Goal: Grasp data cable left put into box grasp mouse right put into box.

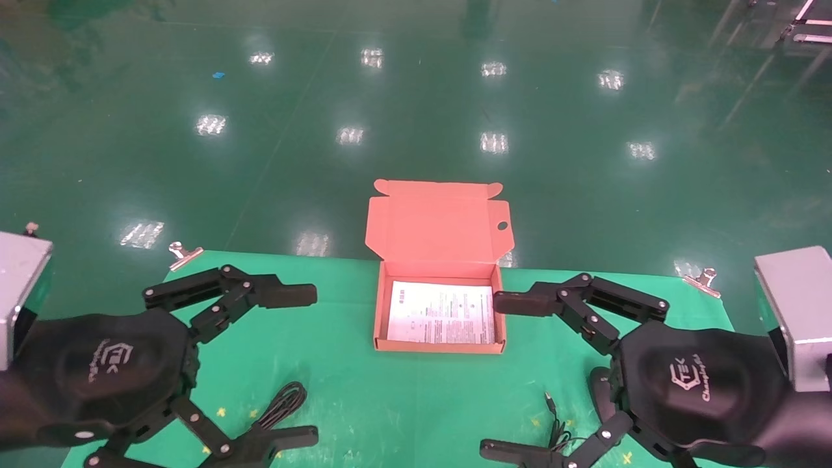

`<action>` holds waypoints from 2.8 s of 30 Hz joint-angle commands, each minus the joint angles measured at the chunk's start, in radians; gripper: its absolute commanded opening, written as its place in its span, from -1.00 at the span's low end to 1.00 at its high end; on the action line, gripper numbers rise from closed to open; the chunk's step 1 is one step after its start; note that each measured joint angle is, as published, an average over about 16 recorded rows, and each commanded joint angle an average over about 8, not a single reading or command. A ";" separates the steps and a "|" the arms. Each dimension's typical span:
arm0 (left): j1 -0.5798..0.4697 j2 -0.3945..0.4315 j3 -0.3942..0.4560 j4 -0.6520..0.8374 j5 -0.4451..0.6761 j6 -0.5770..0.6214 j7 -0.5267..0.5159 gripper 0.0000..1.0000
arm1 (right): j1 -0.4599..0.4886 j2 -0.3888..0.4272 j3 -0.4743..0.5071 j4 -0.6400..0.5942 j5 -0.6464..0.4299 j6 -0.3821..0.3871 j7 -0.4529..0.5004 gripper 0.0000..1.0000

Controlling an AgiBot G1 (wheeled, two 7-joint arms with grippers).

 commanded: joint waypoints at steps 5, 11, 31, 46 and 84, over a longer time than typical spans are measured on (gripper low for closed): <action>0.000 0.000 0.000 0.000 0.000 0.000 0.000 1.00 | 0.000 0.000 0.000 0.000 0.000 0.000 0.000 1.00; -0.003 0.003 0.005 -0.003 0.002 0.009 -0.003 1.00 | 0.004 0.012 -0.003 0.002 -0.015 -0.005 0.000 1.00; -0.195 0.035 0.211 -0.050 0.509 0.002 -0.032 1.00 | 0.275 0.033 -0.278 0.066 -0.558 -0.069 -0.229 1.00; -0.165 0.116 0.343 -0.021 0.867 -0.135 -0.106 1.00 | 0.309 -0.058 -0.494 0.074 -0.989 0.036 -0.462 1.00; -0.167 0.337 0.405 0.448 1.150 -0.400 -0.236 1.00 | 0.090 -0.244 -0.586 -0.035 -1.344 0.471 -0.528 1.00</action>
